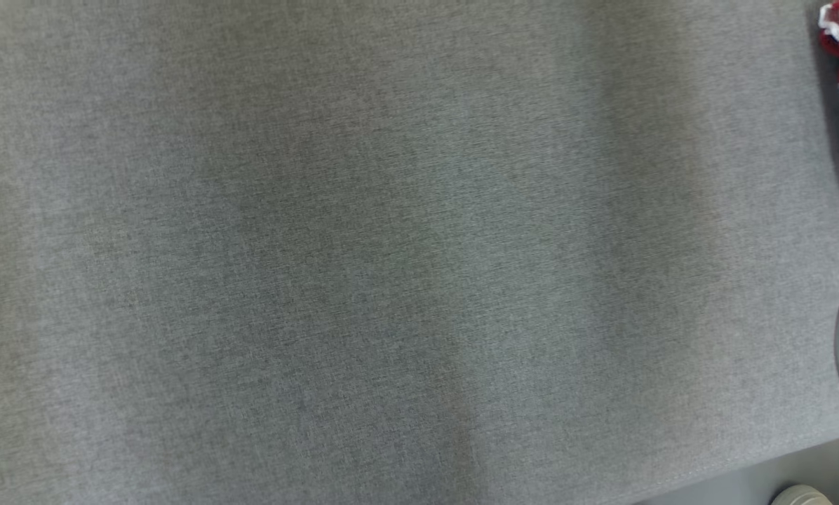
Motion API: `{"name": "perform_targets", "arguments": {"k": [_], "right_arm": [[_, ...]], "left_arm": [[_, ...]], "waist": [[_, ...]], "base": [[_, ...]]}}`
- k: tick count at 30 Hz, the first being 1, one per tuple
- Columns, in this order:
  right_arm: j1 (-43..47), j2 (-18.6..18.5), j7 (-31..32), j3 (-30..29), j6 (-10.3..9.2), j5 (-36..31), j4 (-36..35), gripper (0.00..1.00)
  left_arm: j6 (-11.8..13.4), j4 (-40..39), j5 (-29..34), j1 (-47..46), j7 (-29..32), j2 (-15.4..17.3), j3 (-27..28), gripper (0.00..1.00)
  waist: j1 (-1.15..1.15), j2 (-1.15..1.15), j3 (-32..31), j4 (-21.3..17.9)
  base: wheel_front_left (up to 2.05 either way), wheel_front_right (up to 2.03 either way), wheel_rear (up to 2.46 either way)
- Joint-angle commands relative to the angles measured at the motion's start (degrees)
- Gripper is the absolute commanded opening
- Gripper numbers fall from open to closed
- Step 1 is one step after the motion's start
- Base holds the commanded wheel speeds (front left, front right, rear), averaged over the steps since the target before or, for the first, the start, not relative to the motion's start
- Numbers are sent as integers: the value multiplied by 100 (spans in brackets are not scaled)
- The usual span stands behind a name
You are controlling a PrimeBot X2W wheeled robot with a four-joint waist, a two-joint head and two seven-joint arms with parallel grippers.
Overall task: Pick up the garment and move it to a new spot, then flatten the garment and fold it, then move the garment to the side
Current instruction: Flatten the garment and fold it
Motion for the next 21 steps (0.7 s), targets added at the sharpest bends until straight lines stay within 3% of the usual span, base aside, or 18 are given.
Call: {"name": "perform_targets", "arguments": {"k": [1, 9, 21], "right_arm": [[-25, -15, -68, -65, -15, -110, 53, 0], [255, -150, -293, 94, -15, -643, 593, 0], [722, -307, -278, 736, -15, -334, 994, 0]], "left_arm": [[-13, -26, -72, -10, -40, -41, 0, 0], [-170, -137, -336, 1035, 47, -70, -163, 0], [-350, -183, -1038, 2270, 414, 204, -250, 0]], "waist": [[1, 0, 11, 3], [1, 0, 343, 128], [1, 0, 220, 331]], "base": [[0, 0, 0], [0, 0, 0], [0, 0, 0]]}}
